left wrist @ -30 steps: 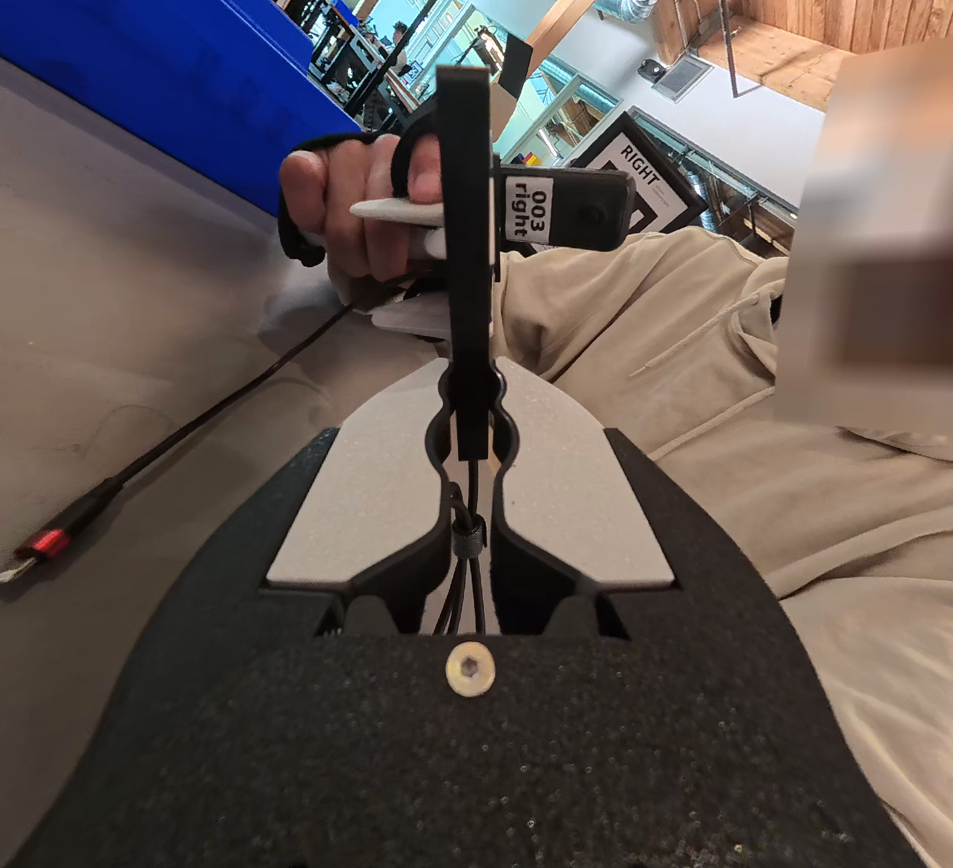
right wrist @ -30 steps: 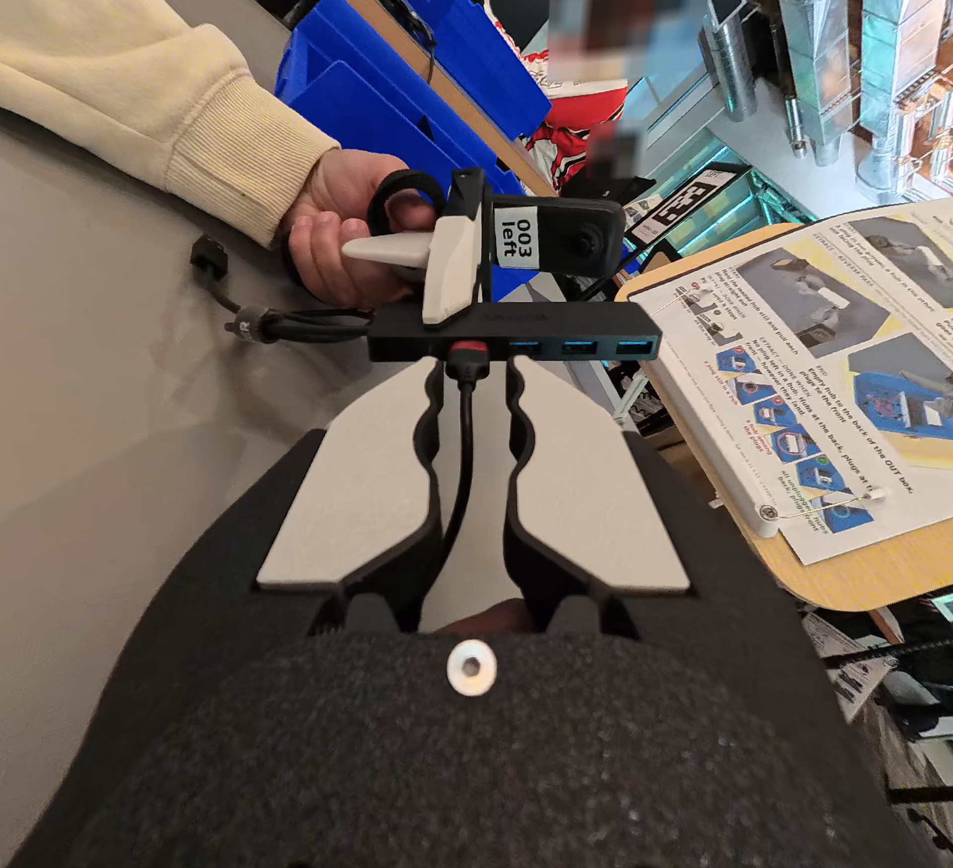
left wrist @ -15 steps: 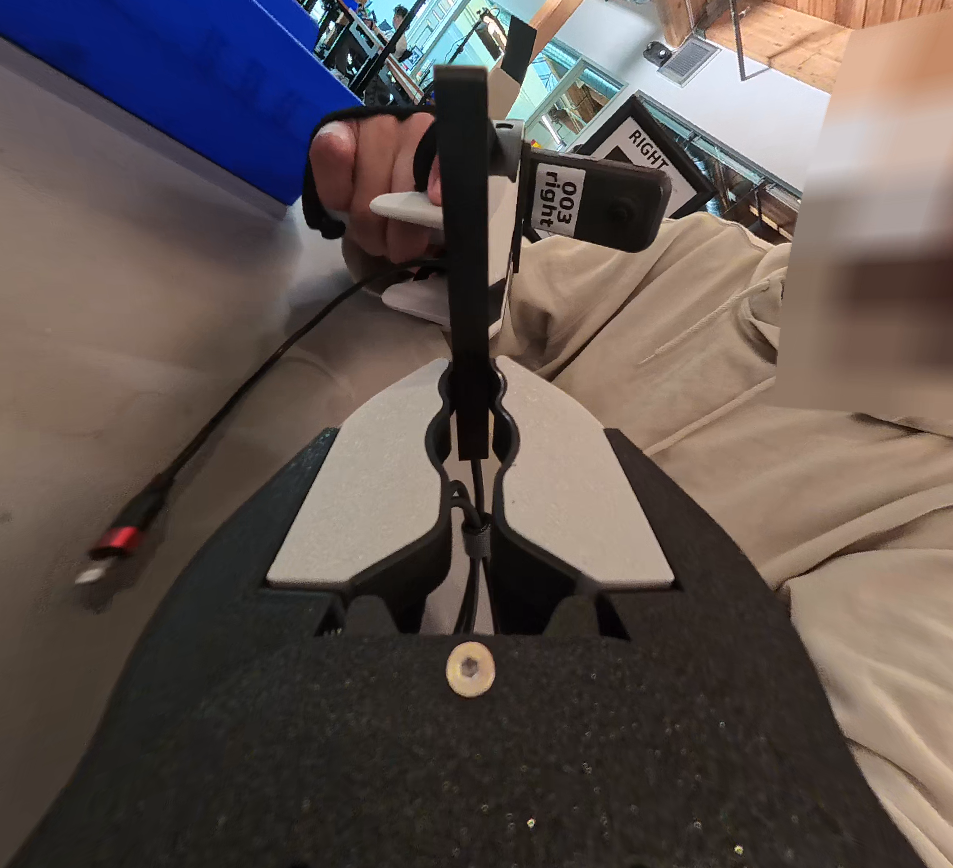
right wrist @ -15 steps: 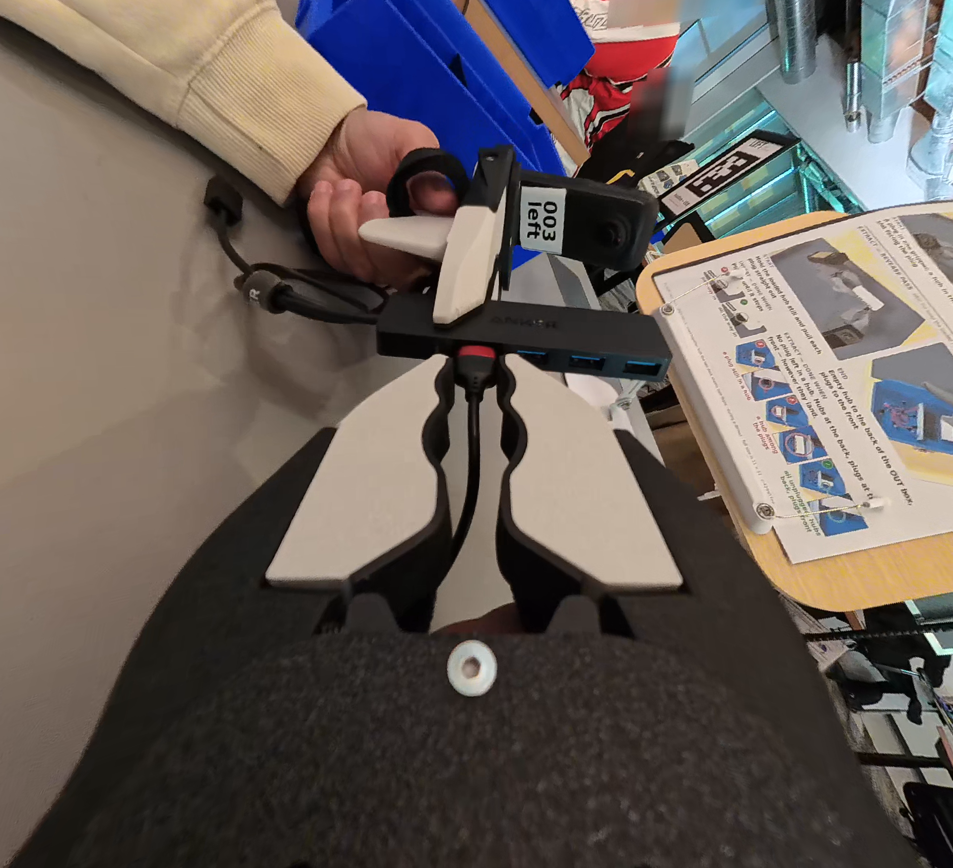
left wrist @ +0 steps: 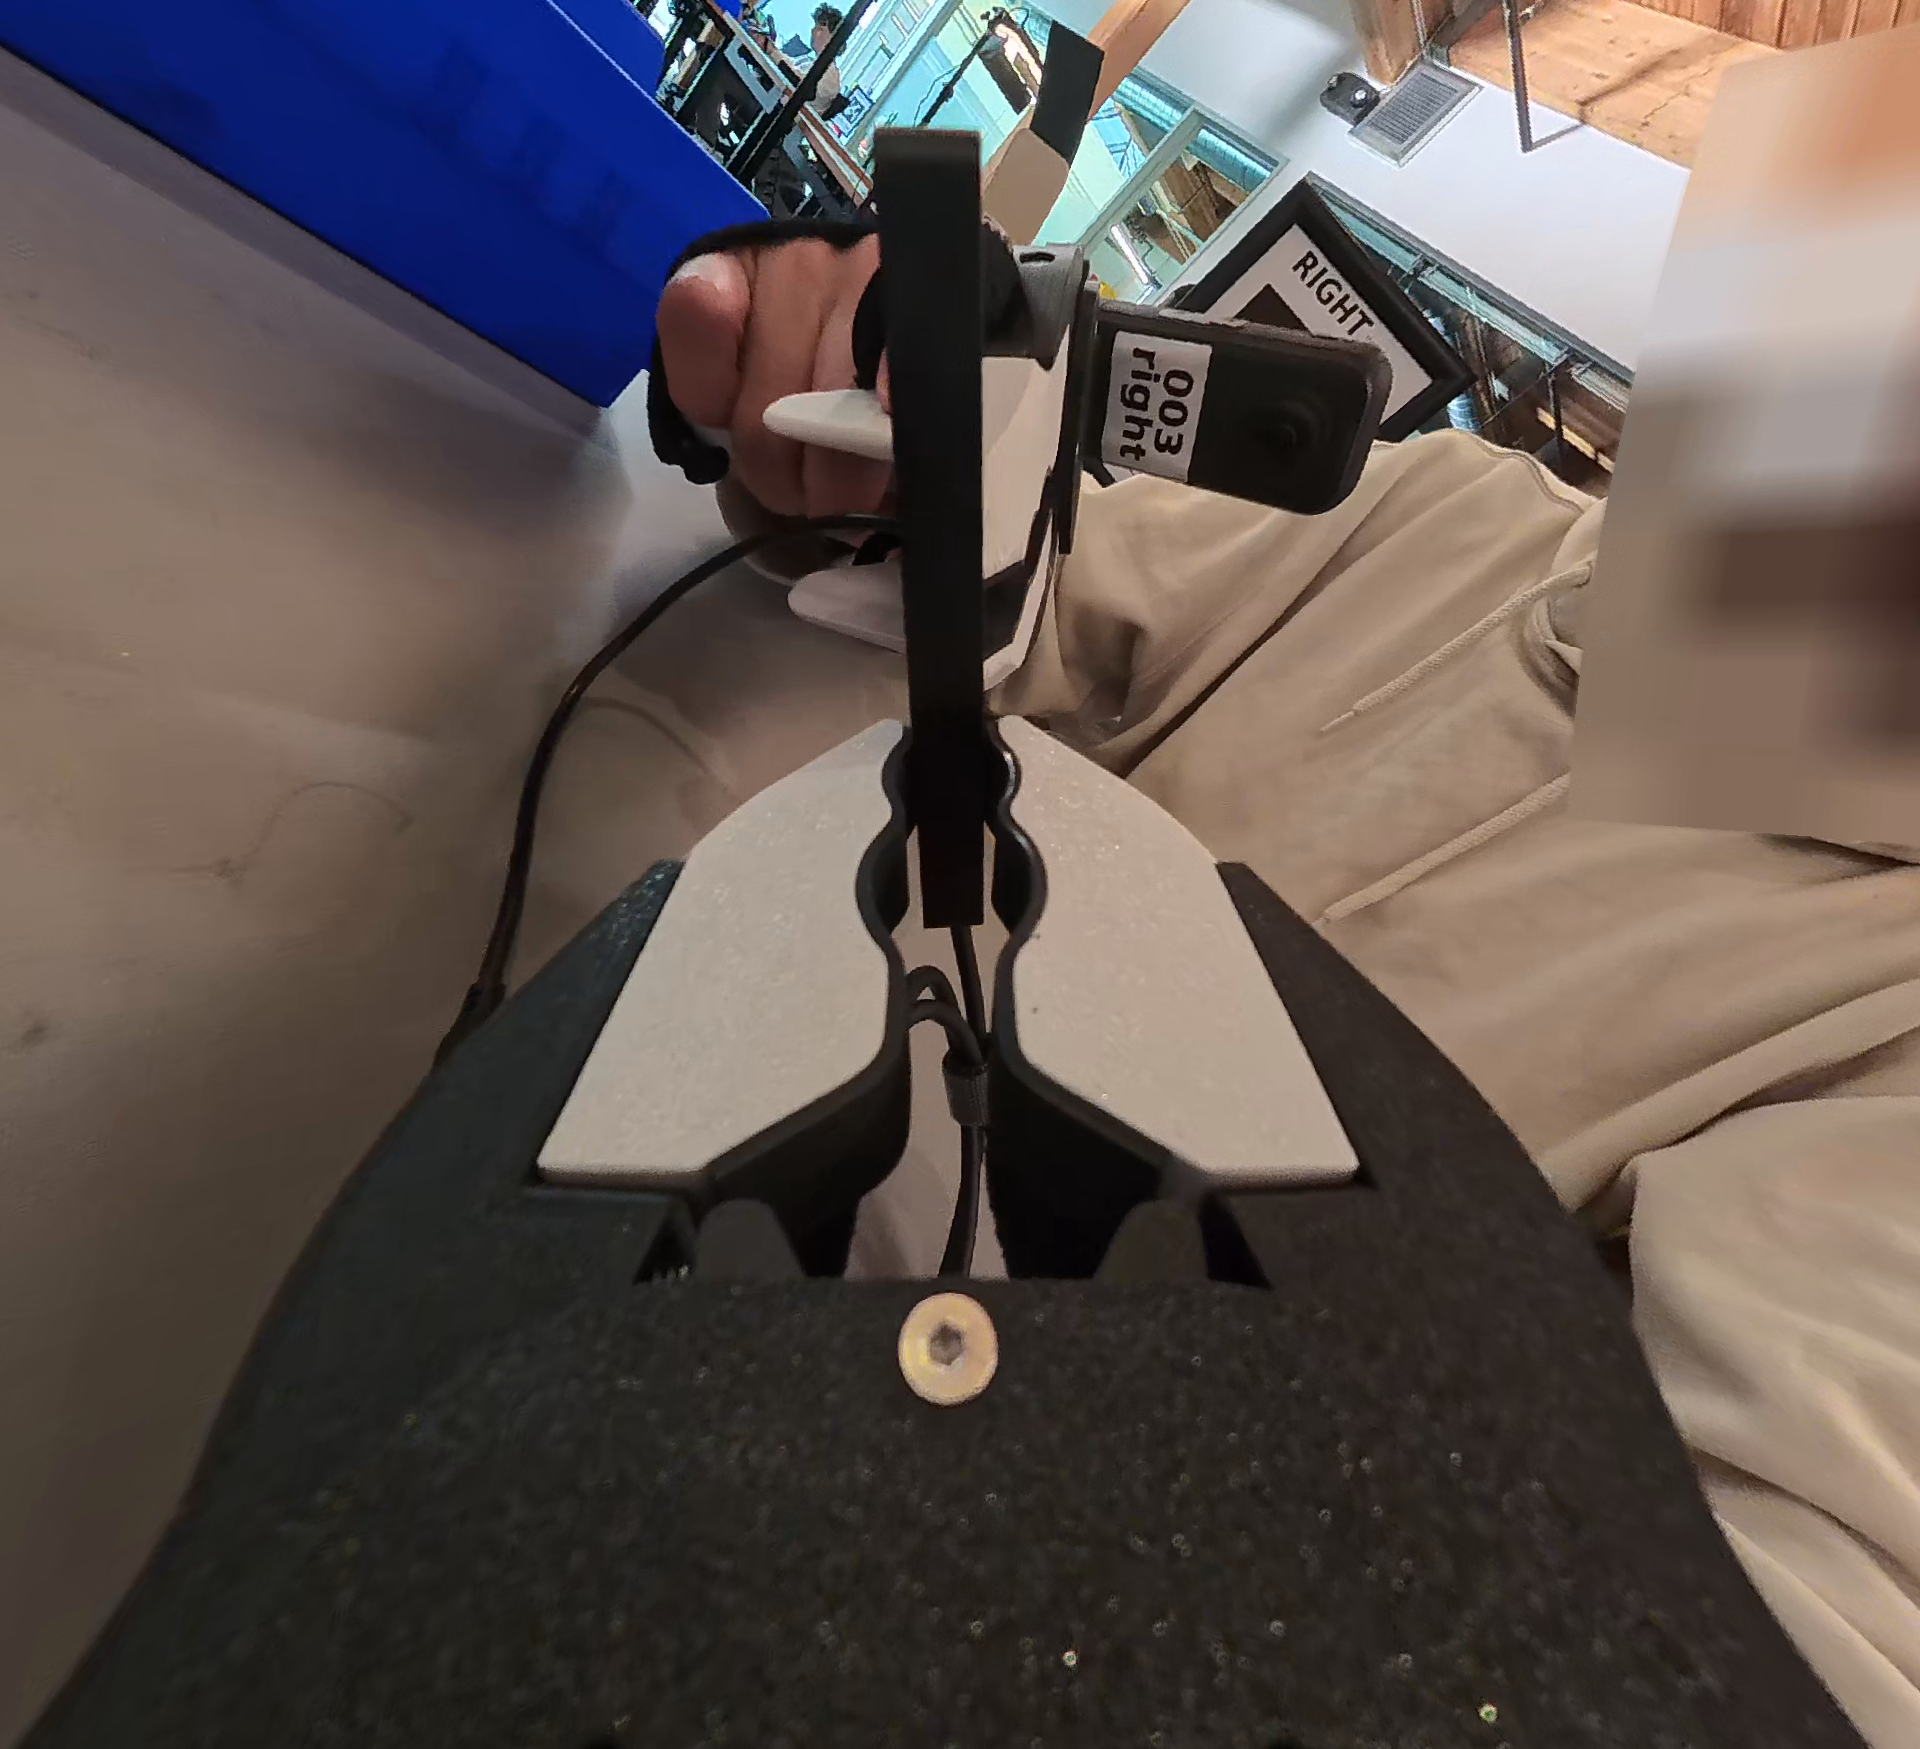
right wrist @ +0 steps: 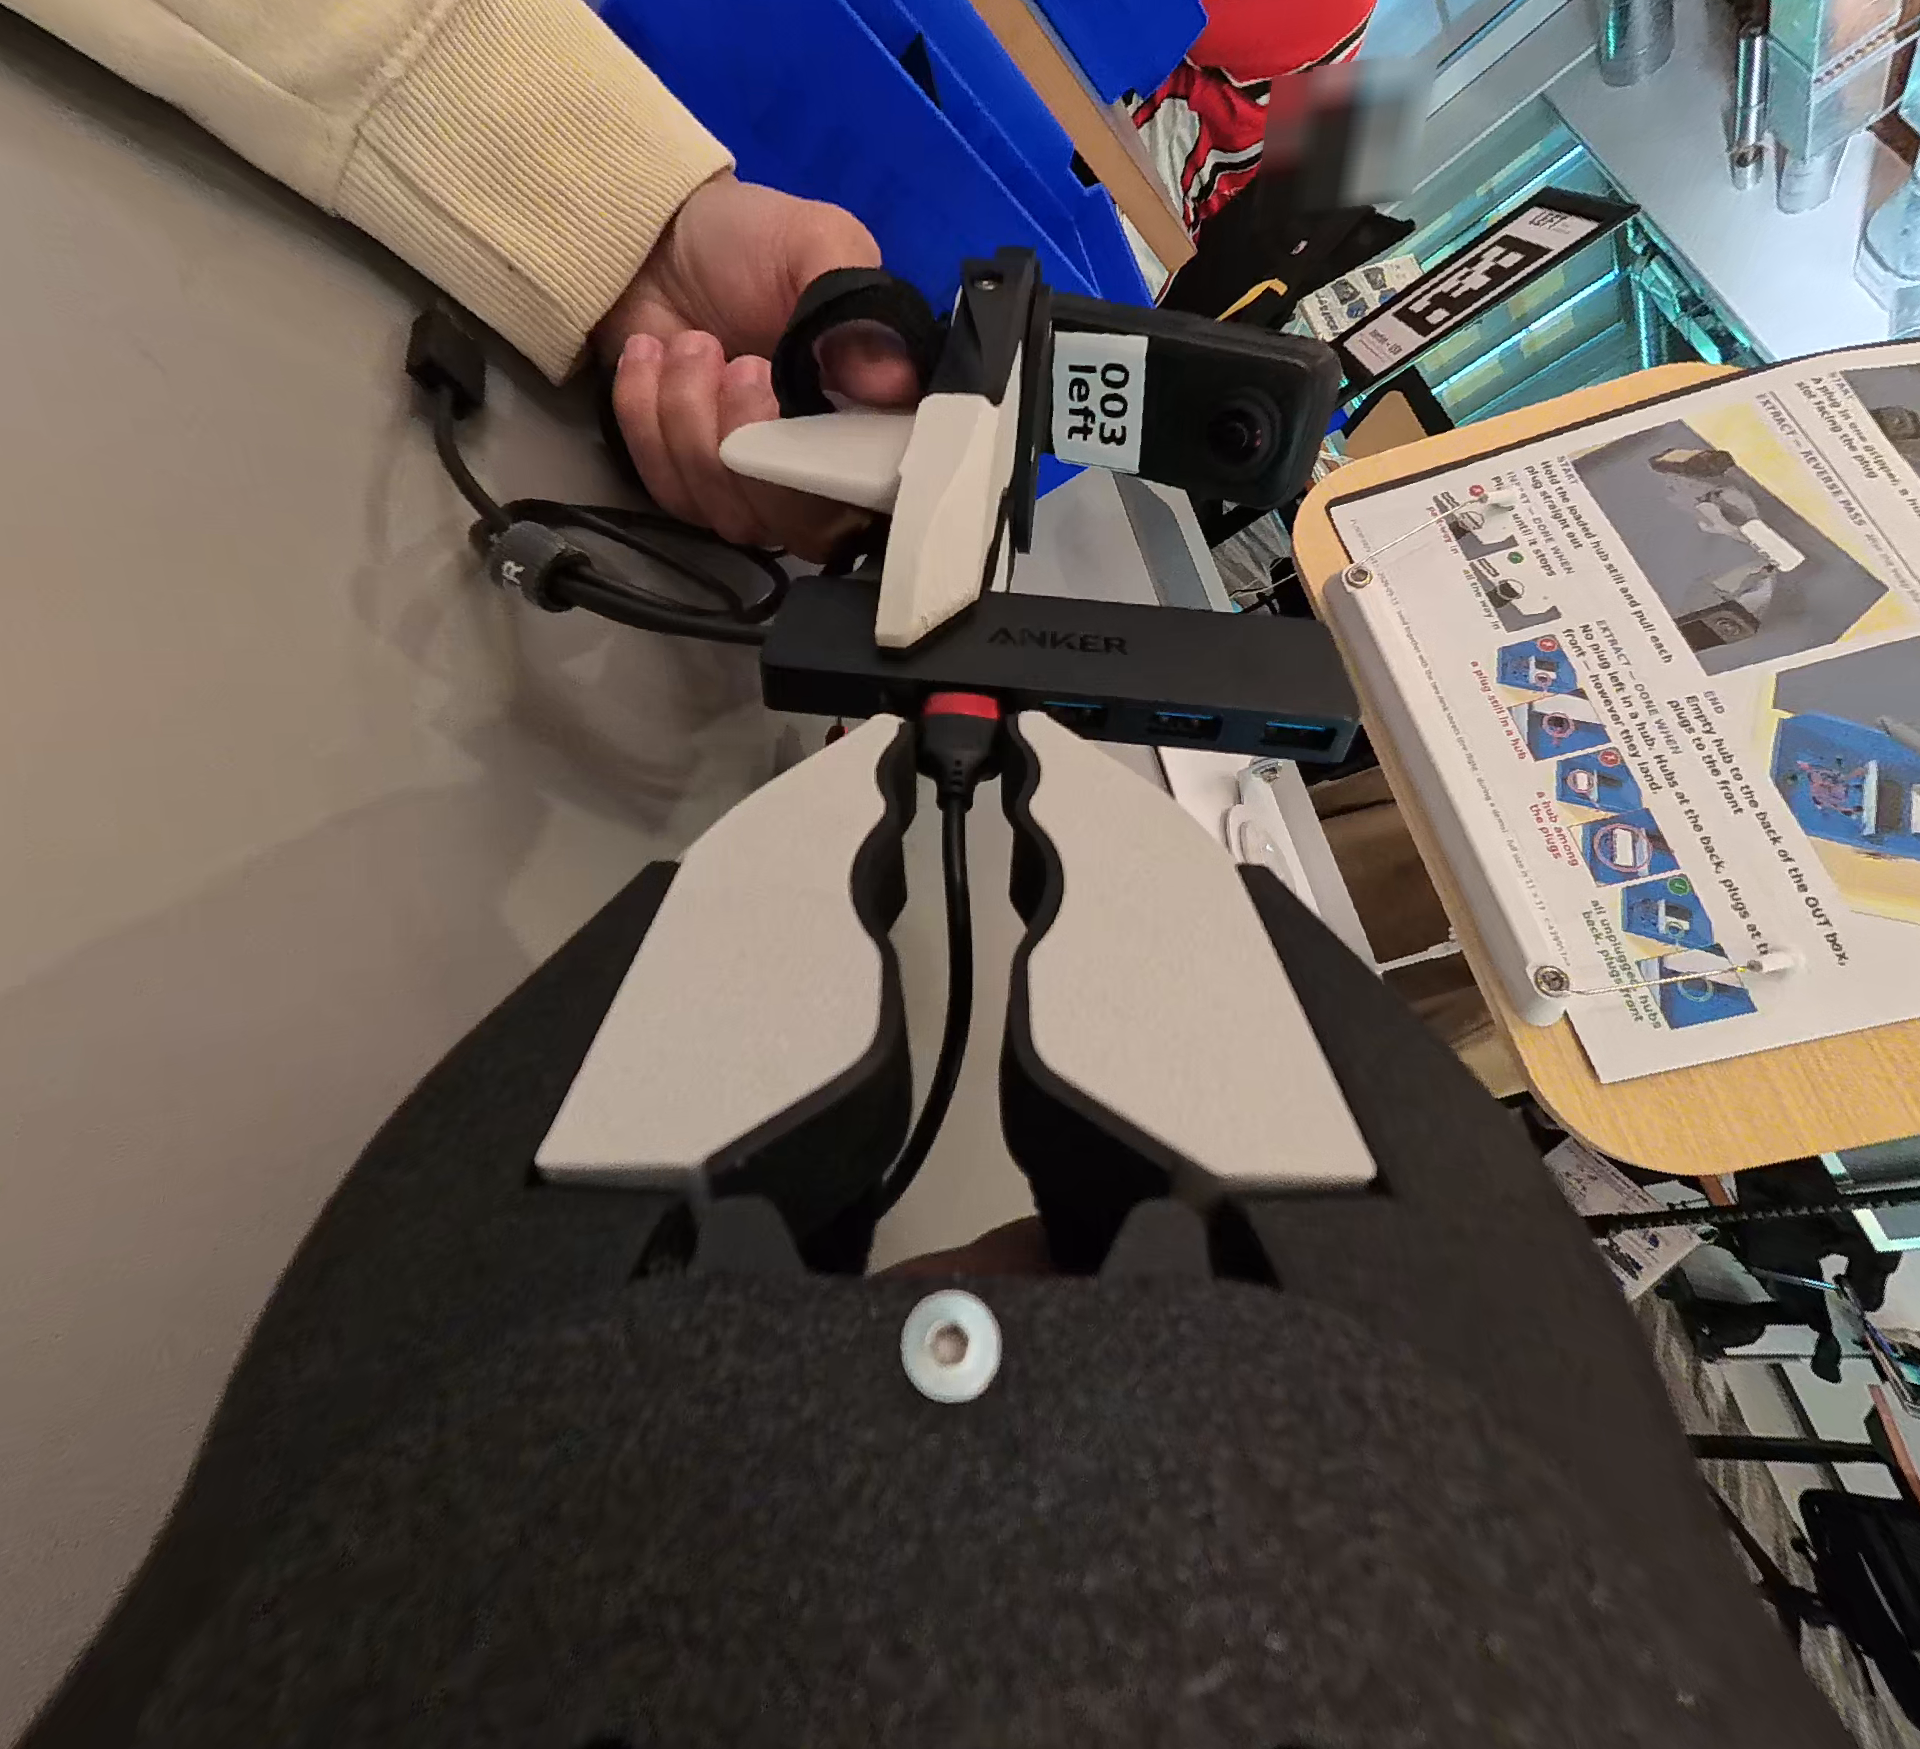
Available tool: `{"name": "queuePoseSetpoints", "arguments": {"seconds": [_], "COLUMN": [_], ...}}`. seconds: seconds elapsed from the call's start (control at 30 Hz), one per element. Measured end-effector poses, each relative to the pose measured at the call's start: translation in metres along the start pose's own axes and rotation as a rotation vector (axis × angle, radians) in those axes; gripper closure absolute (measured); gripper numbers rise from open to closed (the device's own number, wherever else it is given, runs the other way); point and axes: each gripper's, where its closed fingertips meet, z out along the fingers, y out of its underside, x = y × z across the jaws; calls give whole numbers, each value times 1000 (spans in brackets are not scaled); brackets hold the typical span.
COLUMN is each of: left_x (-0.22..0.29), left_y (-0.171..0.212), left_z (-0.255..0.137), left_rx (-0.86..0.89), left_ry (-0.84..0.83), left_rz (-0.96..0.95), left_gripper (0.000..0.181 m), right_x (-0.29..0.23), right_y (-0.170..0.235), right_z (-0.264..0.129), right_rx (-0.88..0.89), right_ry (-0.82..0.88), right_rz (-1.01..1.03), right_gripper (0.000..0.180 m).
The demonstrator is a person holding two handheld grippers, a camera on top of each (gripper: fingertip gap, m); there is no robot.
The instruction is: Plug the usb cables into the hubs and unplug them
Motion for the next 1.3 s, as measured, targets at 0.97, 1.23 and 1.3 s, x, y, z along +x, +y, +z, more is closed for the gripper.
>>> {"name": "queuePoseSetpoints", "arguments": {"seconds": [0.97, 1.23, 1.3], "left_x": [-6, -15, -27], "left_y": [-21, -40, -43], "left_z": [-25, -36, -40], "left_rx": [153, 283, 283], "left_ry": [-53, -371, -552], "left_rz": [30, 150, 193], "left_gripper": [170, 170, 170], "right_x": [31, 41, 47], "right_y": [15, 38, 46], "right_z": [-73, -50, -50], "right_rx": [16, -182, -232], "right_ry": [134, 225, 269], "right_rz": [185, 380, 453], "right_gripper": [165, 164, 164]}}
